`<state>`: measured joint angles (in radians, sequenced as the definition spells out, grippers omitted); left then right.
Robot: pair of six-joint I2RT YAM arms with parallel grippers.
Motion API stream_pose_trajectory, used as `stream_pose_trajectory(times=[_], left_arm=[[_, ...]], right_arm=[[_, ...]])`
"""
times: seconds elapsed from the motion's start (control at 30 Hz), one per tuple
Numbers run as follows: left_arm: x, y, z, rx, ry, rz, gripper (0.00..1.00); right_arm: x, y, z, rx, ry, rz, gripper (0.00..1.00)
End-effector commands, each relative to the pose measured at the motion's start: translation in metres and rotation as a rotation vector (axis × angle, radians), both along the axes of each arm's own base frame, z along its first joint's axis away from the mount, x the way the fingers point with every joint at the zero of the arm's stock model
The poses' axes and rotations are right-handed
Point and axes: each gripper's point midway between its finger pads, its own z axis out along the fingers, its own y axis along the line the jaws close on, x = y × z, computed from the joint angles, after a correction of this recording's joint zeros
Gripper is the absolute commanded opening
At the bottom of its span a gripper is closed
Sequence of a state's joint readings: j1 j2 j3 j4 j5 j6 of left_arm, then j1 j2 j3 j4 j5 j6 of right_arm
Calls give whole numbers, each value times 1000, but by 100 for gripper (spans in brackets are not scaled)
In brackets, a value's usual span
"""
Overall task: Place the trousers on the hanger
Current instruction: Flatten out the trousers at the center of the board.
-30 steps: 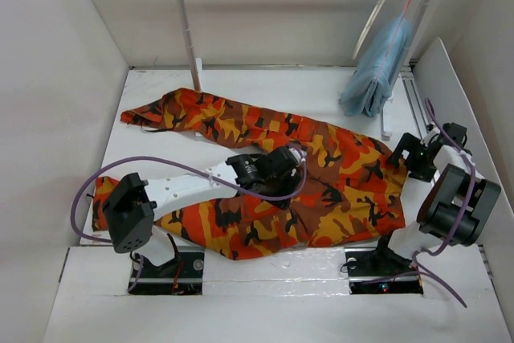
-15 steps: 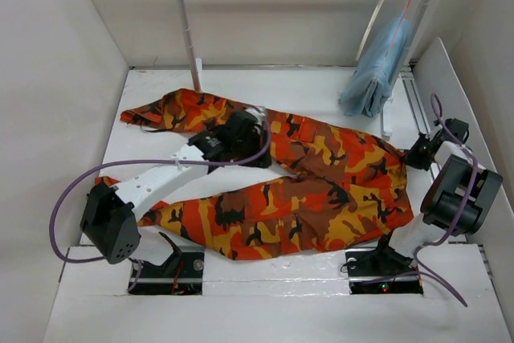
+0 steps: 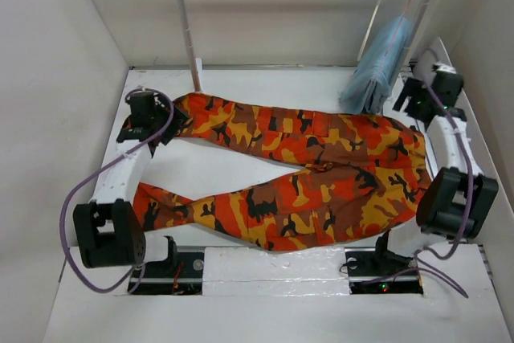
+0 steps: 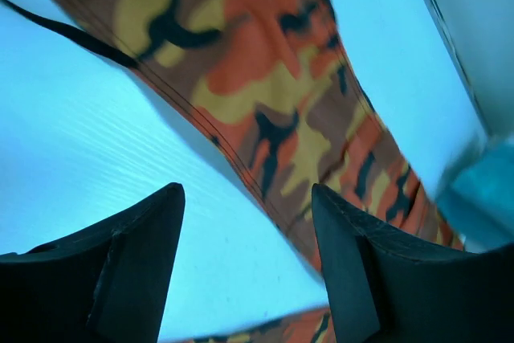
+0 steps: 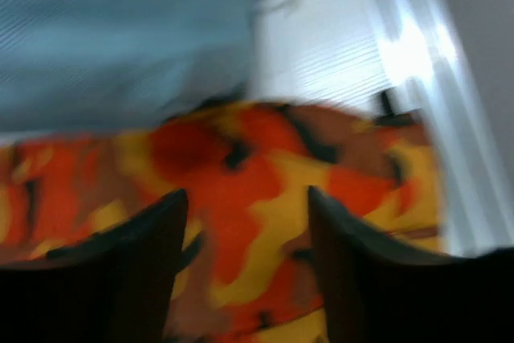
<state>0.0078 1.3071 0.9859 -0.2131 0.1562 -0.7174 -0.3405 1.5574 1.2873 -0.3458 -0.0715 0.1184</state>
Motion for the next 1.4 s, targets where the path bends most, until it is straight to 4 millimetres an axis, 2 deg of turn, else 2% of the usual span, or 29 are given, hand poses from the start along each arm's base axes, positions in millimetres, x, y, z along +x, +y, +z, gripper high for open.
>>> stream_pose_trajectory(times=[0.0,0.03,0.07,0.1,0.13,0.2,0.27,0.3,0.33,0.37,0.4,0.47,0.5,0.53,0.57,0.6,0.63,0.7,0.73,0.77,0.8,0.83,0.87,0.93,0.97,1.0,1.07,1.2,1.37], left_arm=[[24,26,-8,-90,-4,124,60],[29,36,-21,-87,36,160,60],[31,45,-25,-71,52,190,60],[38,57,-31,-23,65,234,60],[39,63,-35,7,78,247,59],[39,69,-57,1,150,269,58],[39,77,-71,-56,183,314,56],[36,85,-86,-73,218,345,55],[38,89,-92,-88,222,361,55],[43,94,-93,-101,204,372,55],[46,94,-100,-99,214,368,55],[54,98,-101,-76,216,358,55],[61,100,-103,-55,220,336,55],[63,101,-106,-46,230,326,55],[64,101,-108,-38,242,315,55],[66,101,-115,-34,262,307,55],[67,102,-117,-35,271,309,55],[69,105,-127,-22,292,318,54],[69,111,-129,-20,298,337,54],[70,112,-132,-18,306,345,53],[72,118,-137,-17,314,358,52],[75,118,-139,-23,319,362,51],[76,119,-140,-24,325,365,45],[82,119,-143,-31,329,361,36],[82,118,-147,-37,343,360,18],[83,118,-147,-37,343,360,18],[84,119,-147,-34,340,359,0],[77,126,-143,20,360,372,0],[40,123,-133,30,394,368,0]], right_arm=[[-22,81,33,20,-113,176,60],[-39,120,5,56,-71,260,35],[-54,147,23,67,-147,341,16],[-62,169,25,71,-188,400,0],[-84,210,1,100,-148,528,0],[-111,248,4,107,-188,674,0],[-149,294,-16,114,-134,852,9],[-160,307,-20,104,-123,909,22],[-170,319,-27,95,-102,959,31],[-190,343,-33,84,-80,1062,40],[-197,355,-47,61,-35,1112,51],[-207,376,-57,20,13,1195,57],[-215,400,-46,-8,-12,1286,61],[-217,412,-61,-37,41,1318,65],[-218,426,-61,-41,42,1345,68],[-221,449,-47,-82,-9,1432,74],[-221,462,-67,-101,49,1464,75],[-222,487,-71,-108,45,1531,78],[-225,508,-61,-98,15,1575,78],[-229,519,-80,-105,71,1607,80],[-232,527,-84,-131,77,1642,80],[-236,544,-77,-158,53,1664,80],[-239,545,-92,-190,106,1664,80],[-240,550,-95,-189,111,1656,80],[-248,551,-100,-155,113,1662,79],[-249,551,-96,-143,108,1654,79],[-253,548,-101,-125,110,1649,79],[-252,540,-112,-141,144,1621,79],[-252,517,-134,-220,212,1555,81]])
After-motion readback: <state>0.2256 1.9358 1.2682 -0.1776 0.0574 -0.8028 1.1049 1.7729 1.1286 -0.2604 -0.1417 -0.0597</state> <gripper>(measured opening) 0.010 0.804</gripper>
